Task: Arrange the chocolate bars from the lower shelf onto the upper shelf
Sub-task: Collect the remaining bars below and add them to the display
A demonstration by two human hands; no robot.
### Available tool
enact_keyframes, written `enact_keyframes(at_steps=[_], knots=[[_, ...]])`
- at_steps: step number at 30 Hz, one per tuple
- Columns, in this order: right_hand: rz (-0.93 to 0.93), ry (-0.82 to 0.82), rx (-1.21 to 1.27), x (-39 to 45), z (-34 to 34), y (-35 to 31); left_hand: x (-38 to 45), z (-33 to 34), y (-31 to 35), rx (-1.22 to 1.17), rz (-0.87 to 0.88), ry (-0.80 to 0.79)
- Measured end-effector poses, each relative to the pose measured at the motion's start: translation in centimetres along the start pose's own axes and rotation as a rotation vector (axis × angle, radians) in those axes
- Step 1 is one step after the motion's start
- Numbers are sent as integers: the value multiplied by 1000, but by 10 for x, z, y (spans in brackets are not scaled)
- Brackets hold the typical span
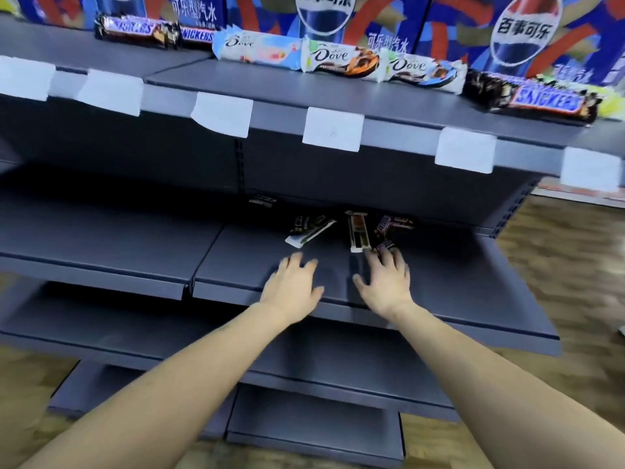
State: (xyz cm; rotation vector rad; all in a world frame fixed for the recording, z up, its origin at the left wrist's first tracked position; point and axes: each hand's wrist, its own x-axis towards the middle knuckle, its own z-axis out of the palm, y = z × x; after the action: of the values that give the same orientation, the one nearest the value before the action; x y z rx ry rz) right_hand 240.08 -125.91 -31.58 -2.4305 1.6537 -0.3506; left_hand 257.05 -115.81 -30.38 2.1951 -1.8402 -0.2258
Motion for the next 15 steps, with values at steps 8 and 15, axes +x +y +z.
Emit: enact_keyframes(at_steps=[8, 15], knots=[[80, 98, 102, 46, 40, 2, 69, 34, -36, 81, -75, 101], [16, 333, 187, 29, 37, 1, 67, 40, -19, 138, -61, 217]])
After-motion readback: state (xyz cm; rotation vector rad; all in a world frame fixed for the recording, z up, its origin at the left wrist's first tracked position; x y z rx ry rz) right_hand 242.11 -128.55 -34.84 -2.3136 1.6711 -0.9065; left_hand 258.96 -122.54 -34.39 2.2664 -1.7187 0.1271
